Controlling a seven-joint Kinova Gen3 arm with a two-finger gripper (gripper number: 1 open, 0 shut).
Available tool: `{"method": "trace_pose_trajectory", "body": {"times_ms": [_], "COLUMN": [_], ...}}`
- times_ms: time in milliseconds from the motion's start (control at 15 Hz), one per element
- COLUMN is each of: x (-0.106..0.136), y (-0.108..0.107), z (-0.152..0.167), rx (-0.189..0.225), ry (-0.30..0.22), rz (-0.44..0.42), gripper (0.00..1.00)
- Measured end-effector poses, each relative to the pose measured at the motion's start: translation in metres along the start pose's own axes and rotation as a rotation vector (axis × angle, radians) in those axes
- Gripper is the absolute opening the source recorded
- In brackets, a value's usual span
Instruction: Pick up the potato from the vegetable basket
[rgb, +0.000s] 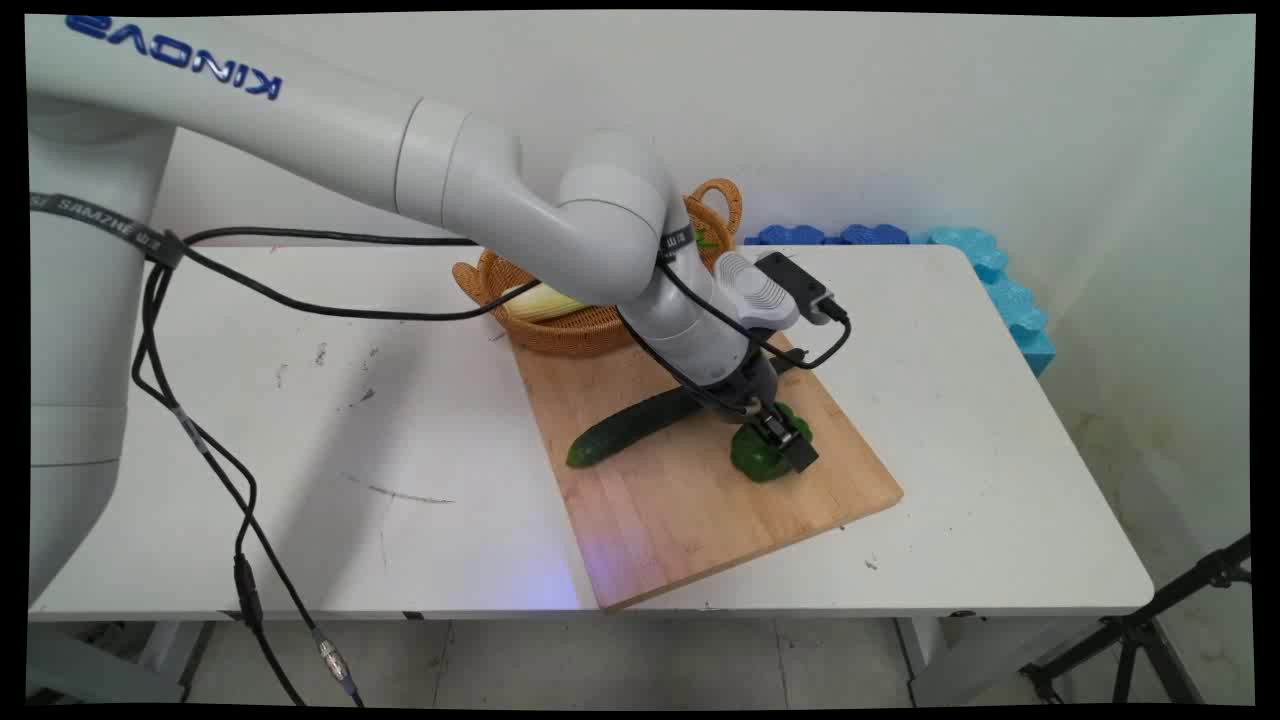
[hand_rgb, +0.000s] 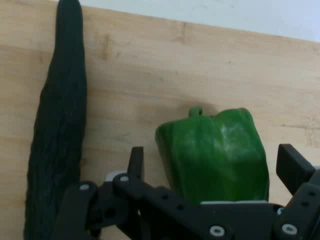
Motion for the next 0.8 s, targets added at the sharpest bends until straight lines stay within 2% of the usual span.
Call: {"method": "trace_pose_trajectory", "body": {"times_ms": [267,533,800], "x": [0.008,0.025,0.044], "y": [-0.003,-0.013,-0.041], "z": [-0.002,-0.024,-0.061], "rx": [-0.008,-0.010,0.010], "ry": [0.020,0.056,0.083], "rz": [0.004,-0.009,-0.032], "gripper": [1.00,1.00,1.00]}}
